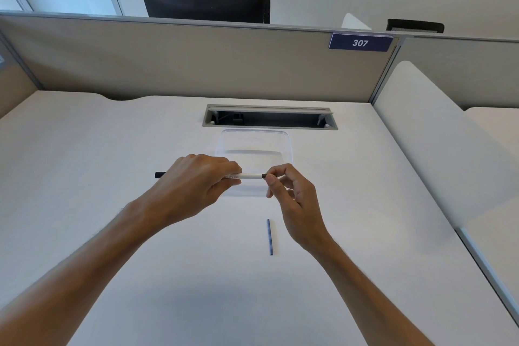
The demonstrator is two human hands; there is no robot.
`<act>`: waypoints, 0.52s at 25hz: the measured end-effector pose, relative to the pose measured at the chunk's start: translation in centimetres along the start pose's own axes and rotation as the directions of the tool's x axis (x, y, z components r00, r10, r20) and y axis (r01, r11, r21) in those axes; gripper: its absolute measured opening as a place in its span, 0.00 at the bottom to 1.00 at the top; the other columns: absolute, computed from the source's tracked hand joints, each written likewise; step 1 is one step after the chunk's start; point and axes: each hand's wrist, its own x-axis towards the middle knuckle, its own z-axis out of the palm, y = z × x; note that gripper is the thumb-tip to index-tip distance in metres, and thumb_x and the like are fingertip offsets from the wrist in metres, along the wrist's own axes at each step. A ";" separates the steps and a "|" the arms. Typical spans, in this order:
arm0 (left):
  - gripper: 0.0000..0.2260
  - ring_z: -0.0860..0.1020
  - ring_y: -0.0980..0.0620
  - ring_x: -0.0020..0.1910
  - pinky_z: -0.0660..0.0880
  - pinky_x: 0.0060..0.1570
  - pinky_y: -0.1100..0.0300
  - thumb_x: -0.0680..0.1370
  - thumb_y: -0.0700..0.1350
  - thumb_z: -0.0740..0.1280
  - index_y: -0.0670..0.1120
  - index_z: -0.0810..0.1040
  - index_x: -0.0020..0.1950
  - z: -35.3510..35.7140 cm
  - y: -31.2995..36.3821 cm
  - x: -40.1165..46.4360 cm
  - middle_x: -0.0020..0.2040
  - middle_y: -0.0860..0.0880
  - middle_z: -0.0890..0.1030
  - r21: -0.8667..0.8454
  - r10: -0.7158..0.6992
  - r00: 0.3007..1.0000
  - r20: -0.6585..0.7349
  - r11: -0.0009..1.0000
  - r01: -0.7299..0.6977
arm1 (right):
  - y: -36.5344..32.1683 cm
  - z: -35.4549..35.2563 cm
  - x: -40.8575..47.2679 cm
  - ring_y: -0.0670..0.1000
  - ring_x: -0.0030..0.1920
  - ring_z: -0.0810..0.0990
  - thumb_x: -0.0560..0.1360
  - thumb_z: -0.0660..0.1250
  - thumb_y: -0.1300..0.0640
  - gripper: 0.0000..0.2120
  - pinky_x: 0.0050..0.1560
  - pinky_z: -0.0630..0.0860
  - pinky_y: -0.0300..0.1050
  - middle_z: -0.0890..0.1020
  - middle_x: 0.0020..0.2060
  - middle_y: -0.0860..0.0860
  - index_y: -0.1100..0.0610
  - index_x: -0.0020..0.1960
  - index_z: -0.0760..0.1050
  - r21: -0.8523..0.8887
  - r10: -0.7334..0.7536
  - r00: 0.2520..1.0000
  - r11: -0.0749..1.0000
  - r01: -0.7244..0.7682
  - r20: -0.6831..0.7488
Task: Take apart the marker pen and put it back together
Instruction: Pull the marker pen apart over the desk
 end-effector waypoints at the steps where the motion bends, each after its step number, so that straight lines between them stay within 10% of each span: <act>1: 0.07 0.70 0.50 0.30 0.68 0.28 0.58 0.79 0.48 0.65 0.47 0.80 0.50 0.0 0.0 0.0 0.37 0.52 0.80 0.000 0.014 1.000 0.007 1.000 -0.014 | -0.1 -0.1 0.0 0.43 0.38 0.78 0.78 0.64 0.51 0.04 0.34 0.70 0.33 0.80 0.37 0.40 0.49 0.47 0.77 -0.003 0.002 1.000 1.000 -0.002 0.000; 13: 0.10 0.68 0.51 0.28 0.67 0.25 0.59 0.79 0.50 0.63 0.47 0.81 0.51 -0.3 0.2 -0.3 0.52 0.51 0.80 0.073 0.067 0.998 0.010 0.995 -0.068 | -0.4 -0.5 0.5 0.42 0.31 0.70 0.79 0.62 0.48 0.12 0.32 0.64 0.34 0.78 0.32 0.37 0.47 0.39 0.75 0.005 0.038 0.999 0.999 -0.038 -0.031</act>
